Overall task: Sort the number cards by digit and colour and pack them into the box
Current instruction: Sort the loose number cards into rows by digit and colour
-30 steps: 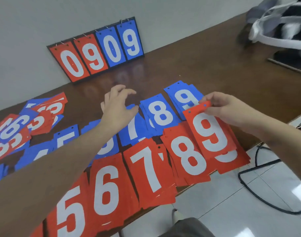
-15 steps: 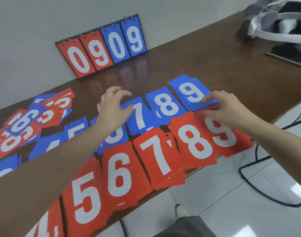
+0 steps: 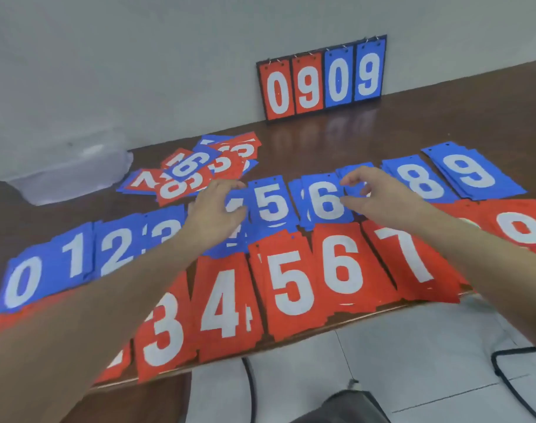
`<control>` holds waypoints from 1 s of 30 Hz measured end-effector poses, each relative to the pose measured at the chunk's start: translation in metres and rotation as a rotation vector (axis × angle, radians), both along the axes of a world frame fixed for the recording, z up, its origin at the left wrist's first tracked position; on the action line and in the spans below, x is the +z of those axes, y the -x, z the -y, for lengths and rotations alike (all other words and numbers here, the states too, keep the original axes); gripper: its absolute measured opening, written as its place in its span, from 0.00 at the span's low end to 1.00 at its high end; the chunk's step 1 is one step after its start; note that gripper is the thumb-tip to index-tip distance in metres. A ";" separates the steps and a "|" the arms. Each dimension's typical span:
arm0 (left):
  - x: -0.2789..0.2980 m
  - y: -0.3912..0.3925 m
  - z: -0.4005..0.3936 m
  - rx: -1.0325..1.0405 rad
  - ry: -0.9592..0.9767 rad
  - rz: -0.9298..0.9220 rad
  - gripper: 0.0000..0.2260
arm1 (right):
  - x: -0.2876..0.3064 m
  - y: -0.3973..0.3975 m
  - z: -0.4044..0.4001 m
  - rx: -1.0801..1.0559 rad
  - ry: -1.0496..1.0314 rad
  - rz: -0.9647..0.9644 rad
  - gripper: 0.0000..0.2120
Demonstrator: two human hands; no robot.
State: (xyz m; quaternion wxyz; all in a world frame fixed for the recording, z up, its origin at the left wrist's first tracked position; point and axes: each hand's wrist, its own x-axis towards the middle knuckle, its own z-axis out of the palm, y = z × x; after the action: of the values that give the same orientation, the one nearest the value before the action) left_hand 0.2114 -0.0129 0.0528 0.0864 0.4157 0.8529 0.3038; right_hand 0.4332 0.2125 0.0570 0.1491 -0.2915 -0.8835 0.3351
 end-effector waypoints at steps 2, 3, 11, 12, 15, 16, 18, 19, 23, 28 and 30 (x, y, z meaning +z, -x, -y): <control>-0.001 0.013 0.028 0.030 -0.002 -0.012 0.17 | 0.003 0.022 0.022 0.058 0.000 -0.027 0.08; -0.001 0.019 0.040 0.044 -0.005 -0.017 0.17 | 0.003 0.032 0.031 0.079 0.000 -0.038 0.08; -0.005 0.055 0.091 0.192 0.006 0.071 0.14 | 0.003 0.107 0.057 0.215 0.030 0.016 0.08; -0.006 0.061 0.091 0.216 0.007 0.084 0.14 | 0.002 0.116 0.056 0.229 0.032 0.015 0.08; -0.011 0.078 0.088 0.268 0.004 0.118 0.13 | -0.003 0.145 0.043 0.267 0.024 0.044 0.08; -0.012 0.083 0.086 0.273 -0.002 0.125 0.13 | -0.004 0.154 0.038 0.274 0.023 0.053 0.08; -0.015 0.096 0.078 0.288 -0.003 0.144 0.12 | -0.007 0.172 0.028 0.291 0.027 0.058 0.09; -0.015 0.102 0.073 0.299 -0.001 0.150 0.13 | -0.009 0.181 0.023 0.295 0.032 0.058 0.09; -0.018 0.131 0.044 0.347 0.009 0.098 0.14 | -0.015 0.218 0.004 0.322 0.041 0.060 0.08; -0.028 0.165 0.013 0.392 0.080 0.024 0.16 | -0.027 0.255 -0.014 0.397 -0.054 0.034 0.10; -0.030 0.176 0.006 0.359 0.107 0.008 0.19 | -0.032 0.270 -0.017 0.440 -0.096 0.029 0.14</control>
State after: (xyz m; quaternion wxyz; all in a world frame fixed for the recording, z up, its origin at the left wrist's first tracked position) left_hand 0.0352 -0.0191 0.0228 0.0562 0.2507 0.9279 0.2700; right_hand 0.1633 0.2296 0.0255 0.0732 -0.0893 -0.9427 0.3130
